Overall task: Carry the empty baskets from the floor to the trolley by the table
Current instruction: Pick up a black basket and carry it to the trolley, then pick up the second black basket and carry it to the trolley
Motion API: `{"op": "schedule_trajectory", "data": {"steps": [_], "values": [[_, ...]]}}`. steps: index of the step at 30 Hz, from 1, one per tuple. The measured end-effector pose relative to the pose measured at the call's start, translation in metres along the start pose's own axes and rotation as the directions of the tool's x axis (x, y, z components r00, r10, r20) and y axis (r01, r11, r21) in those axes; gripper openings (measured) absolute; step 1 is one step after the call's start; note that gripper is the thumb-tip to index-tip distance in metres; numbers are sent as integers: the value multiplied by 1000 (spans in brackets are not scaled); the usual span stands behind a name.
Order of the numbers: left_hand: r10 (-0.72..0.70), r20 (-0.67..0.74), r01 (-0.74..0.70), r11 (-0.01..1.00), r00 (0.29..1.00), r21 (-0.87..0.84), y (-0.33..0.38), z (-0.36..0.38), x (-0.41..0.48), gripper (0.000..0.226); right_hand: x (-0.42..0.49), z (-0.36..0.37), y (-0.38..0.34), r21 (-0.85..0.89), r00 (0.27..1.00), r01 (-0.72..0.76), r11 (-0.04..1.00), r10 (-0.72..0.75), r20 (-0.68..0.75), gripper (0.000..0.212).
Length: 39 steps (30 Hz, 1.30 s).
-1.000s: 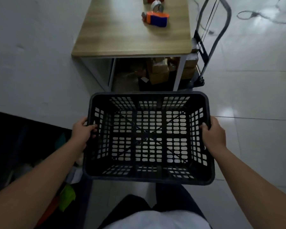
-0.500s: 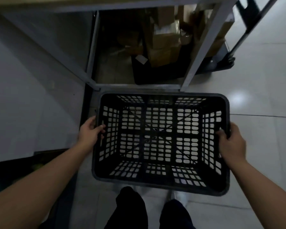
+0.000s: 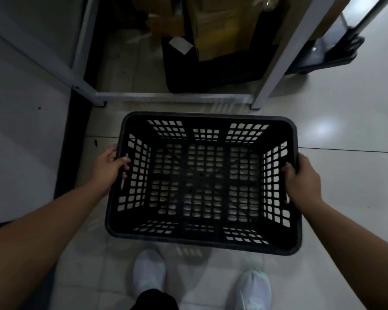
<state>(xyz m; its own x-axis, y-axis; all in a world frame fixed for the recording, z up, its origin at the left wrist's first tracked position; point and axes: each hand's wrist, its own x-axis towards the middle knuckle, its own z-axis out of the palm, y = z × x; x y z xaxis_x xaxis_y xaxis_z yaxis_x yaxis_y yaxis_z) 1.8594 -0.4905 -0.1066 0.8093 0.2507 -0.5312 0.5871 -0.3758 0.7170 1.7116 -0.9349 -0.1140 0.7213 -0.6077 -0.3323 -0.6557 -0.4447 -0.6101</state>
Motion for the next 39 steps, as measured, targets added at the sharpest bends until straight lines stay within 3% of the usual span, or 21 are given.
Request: {"op": "schedule_trajectory", "data": {"steps": [5, 8, 10, 17, 24, 29, 32, 36, 39], "values": [[66, 26, -68, 992, 998, 109, 7, 5, 4, 46, 7, 2, 1, -82, 1000, -5, 997, 6, 17, 37], [78, 94, -107, 931, 992, 349, 20, -10, -12, 65, -1, -17, -13, -273, 1000, 18, 962, -12, 26, 67], [106, 94, -138, 871, 990, 471, 34, -28, -31, 78, -14, -36, -31, -341, 999, 53, 939, -50, 18, 75], [182, 153, -233, 858, 971, 458, 122, -99, -144, 81, -86, -135, -123, -243, 956, 280, 929, -246, 158, 74], [217, 12, -209, 919, 976, 335, 203, -180, -296, 79, -166, -246, -262, -51, 884, 422, 905, -398, 244, 67], [277, -185, -252, 956, 943, 148, 234, -247, -409, 79, -246, -300, -356, 20, 758, 591, 806, -563, 329, 63], [353, -293, -295, 929, 889, 224, 226, -302, -482, 68, -305, -315, -408, 77, 641, 688, 721, -655, 400, 55], [249, -539, -227, 968, 805, 109, 186, -371, -600, 62, -410, -318, -459, 161, 406, 814, 558, -745, 529, 53], [160, -706, -204, 979, 690, 22, 144, -413, -701, 61, -499, -314, -478, 258, 222, 870, 420, -802, 555, 50]]}}
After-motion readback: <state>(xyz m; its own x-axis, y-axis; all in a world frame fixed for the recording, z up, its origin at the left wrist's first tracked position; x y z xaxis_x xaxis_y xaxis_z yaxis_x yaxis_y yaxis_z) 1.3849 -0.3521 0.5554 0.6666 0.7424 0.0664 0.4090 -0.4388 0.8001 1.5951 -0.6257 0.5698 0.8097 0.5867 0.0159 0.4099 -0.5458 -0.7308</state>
